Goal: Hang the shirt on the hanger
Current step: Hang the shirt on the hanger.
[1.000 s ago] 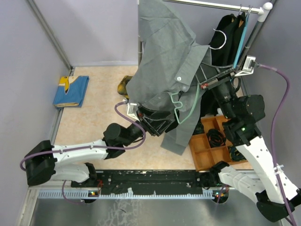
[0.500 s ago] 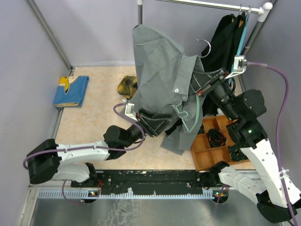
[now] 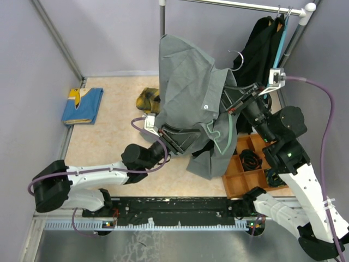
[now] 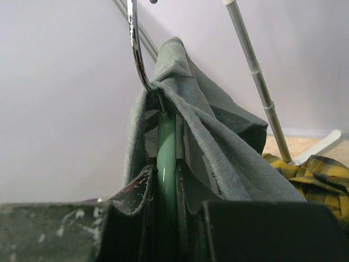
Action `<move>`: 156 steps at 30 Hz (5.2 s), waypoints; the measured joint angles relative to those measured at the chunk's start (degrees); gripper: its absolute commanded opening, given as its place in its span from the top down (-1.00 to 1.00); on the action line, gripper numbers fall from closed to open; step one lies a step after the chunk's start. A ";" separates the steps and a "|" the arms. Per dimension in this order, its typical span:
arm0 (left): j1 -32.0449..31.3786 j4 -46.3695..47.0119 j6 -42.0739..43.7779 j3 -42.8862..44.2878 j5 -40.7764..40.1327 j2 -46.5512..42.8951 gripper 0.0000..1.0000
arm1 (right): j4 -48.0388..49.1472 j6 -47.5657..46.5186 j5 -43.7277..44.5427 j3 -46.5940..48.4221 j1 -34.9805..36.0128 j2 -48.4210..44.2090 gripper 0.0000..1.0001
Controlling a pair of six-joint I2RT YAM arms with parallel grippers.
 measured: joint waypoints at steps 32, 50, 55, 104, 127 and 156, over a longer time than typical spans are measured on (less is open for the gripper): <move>-1.14 -7.04 -2.64 5.79 -2.86 6.34 0.29 | 0.96 -1.46 1.64 -3.58 0.00 -0.24 1.00; -1.14 -13.49 -3.78 8.52 -5.18 6.73 0.23 | 1.95 -1.27 1.70 -5.49 -0.02 -0.63 1.00; -1.14 -14.58 -3.17 9.11 -5.55 6.75 0.53 | 2.51 -1.09 1.68 -6.62 0.00 -1.18 1.00; -4.72 -33.57 1.36 10.45 -9.42 4.22 1.00 | 11.54 -11.91 9.09 -14.05 0.17 2.95 1.00; -8.46 -70.66 20.35 22.01 -17.84 -8.96 -0.62 | 12.20 -13.05 3.69 -16.37 0.02 -5.79 1.00; -9.18 -84.87 40.52 58.99 -30.84 14.69 -0.65 | 4.70 -11.74 3.04 -20.39 -0.15 -4.66 1.00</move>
